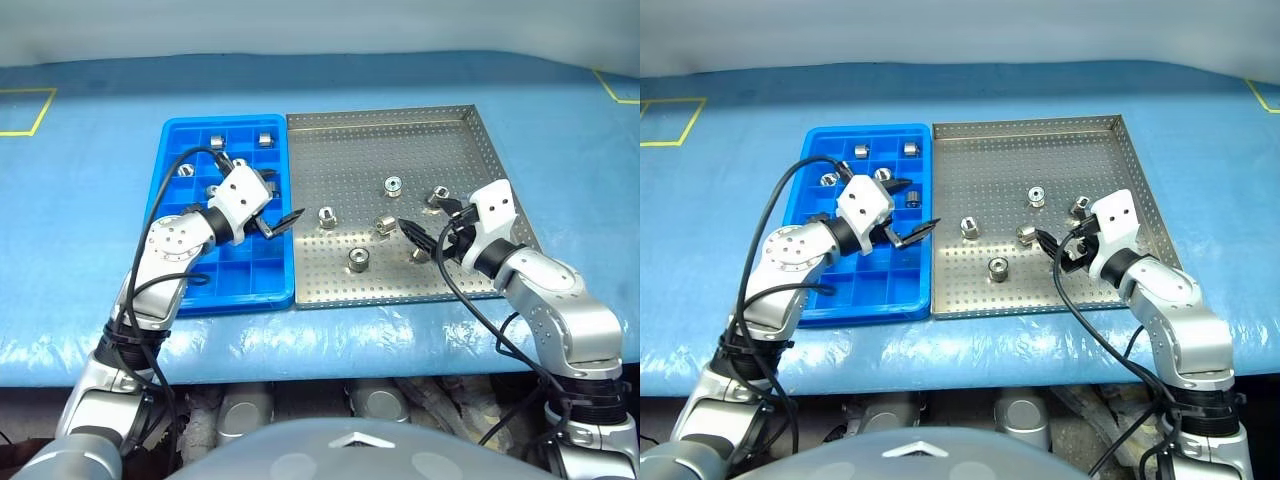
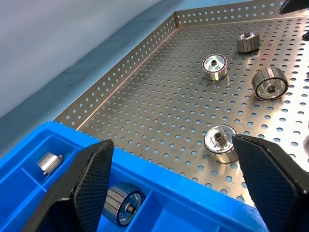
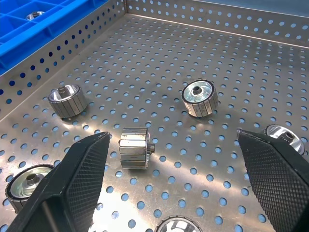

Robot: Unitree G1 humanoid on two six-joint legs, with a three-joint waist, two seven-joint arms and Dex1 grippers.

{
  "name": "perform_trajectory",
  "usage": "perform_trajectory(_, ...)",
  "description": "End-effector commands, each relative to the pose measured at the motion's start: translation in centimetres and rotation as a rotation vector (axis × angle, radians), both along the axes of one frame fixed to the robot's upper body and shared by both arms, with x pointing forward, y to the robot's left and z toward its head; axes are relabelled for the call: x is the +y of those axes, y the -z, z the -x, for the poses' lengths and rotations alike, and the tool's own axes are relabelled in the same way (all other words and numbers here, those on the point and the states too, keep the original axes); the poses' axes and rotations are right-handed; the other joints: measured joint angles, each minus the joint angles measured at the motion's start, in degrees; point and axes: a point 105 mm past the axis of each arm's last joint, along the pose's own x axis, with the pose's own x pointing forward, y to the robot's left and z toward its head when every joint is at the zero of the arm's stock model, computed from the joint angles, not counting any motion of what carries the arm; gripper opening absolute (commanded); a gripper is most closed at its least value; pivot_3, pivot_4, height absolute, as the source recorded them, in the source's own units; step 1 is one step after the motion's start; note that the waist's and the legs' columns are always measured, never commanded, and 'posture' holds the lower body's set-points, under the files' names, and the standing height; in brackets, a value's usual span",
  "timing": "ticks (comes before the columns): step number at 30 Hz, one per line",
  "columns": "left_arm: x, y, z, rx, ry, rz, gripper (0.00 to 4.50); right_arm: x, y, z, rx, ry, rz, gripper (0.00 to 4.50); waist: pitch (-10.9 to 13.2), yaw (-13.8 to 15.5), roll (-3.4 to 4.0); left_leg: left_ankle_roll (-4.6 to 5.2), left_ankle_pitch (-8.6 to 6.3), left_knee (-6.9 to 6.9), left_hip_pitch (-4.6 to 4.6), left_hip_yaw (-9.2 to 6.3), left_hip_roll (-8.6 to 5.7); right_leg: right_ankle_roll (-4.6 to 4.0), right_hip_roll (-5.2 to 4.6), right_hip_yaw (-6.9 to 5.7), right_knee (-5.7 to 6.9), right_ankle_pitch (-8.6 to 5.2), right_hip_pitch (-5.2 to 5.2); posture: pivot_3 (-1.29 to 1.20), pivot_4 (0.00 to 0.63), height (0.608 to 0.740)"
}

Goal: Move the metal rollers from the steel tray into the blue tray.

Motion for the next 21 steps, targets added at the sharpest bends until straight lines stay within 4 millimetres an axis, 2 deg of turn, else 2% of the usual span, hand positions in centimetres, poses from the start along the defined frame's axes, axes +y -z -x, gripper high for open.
perform_trajectory(1, -0.6, -0.8, 0.1, -0.027, 0.033, 0.007, 4.30, -0.4, -1.6, 0.0, -0.078, 0.028, 0.010, 4.47, 0.00, -0.02, 0.00, 0.00, 0.00, 0.00, 0.00, 0.00, 0.00, 0.00, 0.00, 0.00, 0.00, 0.00, 0.00, -0.11, 0.150, 0.740)
perform_trajectory(6, -0.9, -1.2, 0.0, -0.013, 0.039, 0.032, 4.30, -1.8, -1.5, -0.5, -0.090, 0.137, 0.020, 4.47, 0.00, -0.02, 0.01, 0.00, 0.00, 0.02, 0.00, 0.00, 0.00, 0.00, 0.00, 0.00, 0.02, 0.00, 0.00, -0.11, 0.150, 0.740)
perform_trajectory(10, -0.8, -1.4, 0.1, -0.009, 0.045, 0.034, 4.30, -1.5, -1.8, -0.4, -0.118, 0.128, 0.018, 4.47, -0.01, -0.31, 0.01, 0.00, 0.00, 0.04, 0.00, 0.00, 0.00, 0.00, 0.00, 0.00, 0.03, 0.00, 0.00, -0.13, 0.150, 0.740)
perform_trajectory(14, -0.8, -1.8, -0.2, -0.003, 0.034, 0.047, 4.30, -1.3, -2.9, -0.4, -0.200, 0.129, 0.010, 4.47, 0.00, -0.59, 0.01, 0.00, 0.00, 0.05, 0.00, 0.00, 0.00, 0.00, 0.00, 0.01, 0.04, 0.00, 0.00, -0.13, 0.150, 0.740)
perform_trajectory(21, -0.4, -2.2, -1.0, 0.092, -0.015, 0.108, 4.30, -0.8, -2.1, -0.1, -0.128, 0.121, -0.040, 4.47, -0.01, -0.85, 0.01, 0.00, 0.00, 0.15, 0.00, 0.00, 0.00, 0.02, 0.01, 0.00, 0.09, 0.00, 0.02, -0.15, 0.150, 0.740)
